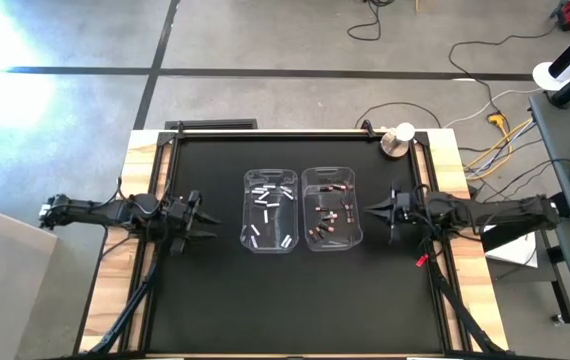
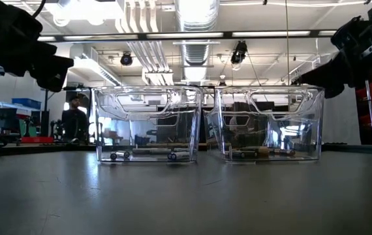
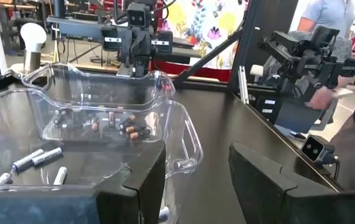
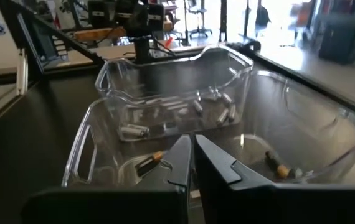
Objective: Sort batteries
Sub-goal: Return to Home Position
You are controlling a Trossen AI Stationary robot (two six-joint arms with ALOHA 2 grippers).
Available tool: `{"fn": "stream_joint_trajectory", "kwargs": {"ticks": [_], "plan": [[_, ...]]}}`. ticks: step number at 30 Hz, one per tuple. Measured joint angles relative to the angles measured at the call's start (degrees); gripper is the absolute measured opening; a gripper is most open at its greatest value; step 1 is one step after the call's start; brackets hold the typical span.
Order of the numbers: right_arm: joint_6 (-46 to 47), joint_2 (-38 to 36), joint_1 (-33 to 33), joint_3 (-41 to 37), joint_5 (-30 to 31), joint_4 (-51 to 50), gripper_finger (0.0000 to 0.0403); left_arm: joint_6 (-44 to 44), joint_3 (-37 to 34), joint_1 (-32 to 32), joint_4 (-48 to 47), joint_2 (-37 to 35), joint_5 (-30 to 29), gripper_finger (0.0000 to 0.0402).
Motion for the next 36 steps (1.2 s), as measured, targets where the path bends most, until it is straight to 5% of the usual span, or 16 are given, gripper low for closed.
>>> {"fn": "stream_joint_trajectory", "kwargs": {"ticks": [36], "plan": [[3.6,1.78,0.0,0.15,-0.02,0.08,0.0013,0.17,-1.43,0.0,2.45,4.57,-0.49,0.0155]]}}
